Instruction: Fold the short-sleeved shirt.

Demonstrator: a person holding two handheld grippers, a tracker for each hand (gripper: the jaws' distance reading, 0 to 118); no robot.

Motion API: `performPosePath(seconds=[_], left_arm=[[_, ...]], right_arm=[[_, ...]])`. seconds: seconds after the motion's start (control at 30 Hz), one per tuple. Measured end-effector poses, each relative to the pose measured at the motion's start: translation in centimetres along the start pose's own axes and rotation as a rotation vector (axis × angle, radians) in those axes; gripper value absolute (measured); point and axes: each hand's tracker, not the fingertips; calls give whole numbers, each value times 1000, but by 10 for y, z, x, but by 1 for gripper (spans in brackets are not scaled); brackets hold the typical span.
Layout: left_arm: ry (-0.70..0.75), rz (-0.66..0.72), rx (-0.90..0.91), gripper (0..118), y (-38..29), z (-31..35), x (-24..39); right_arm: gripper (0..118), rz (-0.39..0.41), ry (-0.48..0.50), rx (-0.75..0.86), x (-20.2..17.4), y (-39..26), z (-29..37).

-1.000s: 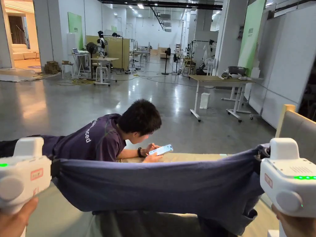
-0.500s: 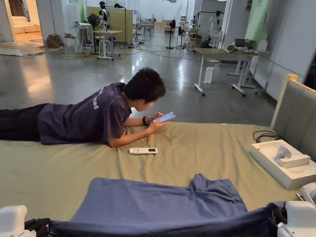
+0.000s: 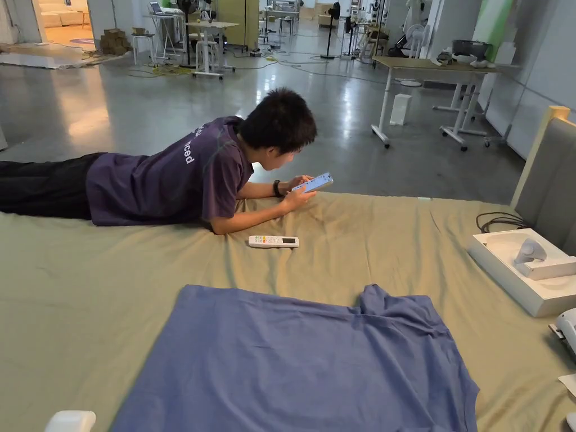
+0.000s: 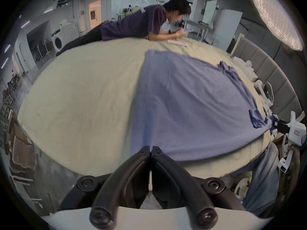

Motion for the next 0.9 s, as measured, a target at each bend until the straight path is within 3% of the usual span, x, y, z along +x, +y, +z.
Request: performPosePath(seconds=[0.1,0.17,0.2,0.23,0.27,0.3,0.33,0.63,0.7,0.77,0.8,0.83,0.87,0.9], left_arm=[[-11,24,-51,2,-3,-10,-4],[-14,28,-41,2,-1,-14,-12],[-13,31,-38,4,2,-11,-12],[-9,32,-28,18,5,-8,-13],[18,18,18,41,5,5,1],[35,10,47,63,12,7,-3],[46,3,78,75,18,12,-6],[-64,-62,450,76,45,5,9],[-69,-69,531,76,73,68,83],[-73,-84,604,70,80,77,101],[-68,-95,622,60,86,67,94],[-38,-117,641,35,91,65,97],[-13,-135,655,18,94,66,104],[12,-148,678,14,94,66,108]], right_arm=[[7,19,-8,-52,-5,-6,-7],[27,35,-45,-54,-6,-10,-7],[45,45,-79,-45,-7,-10,-4],[77,44,-104,-27,-6,-10,1],[95,29,-107,-5,-4,-8,7],[101,8,-103,35,-2,-4,15],[101,-8,-100,75,0,1,24],[106,-122,-6,531,-17,65,73],[103,-139,-16,614,-27,74,77],[80,-139,-25,678,-35,81,82],[63,-142,-29,709,-39,84,84],[46,-147,-22,738,-44,87,86],[38,-147,-16,750,-46,88,87],[32,-144,-7,754,-49,90,88]])
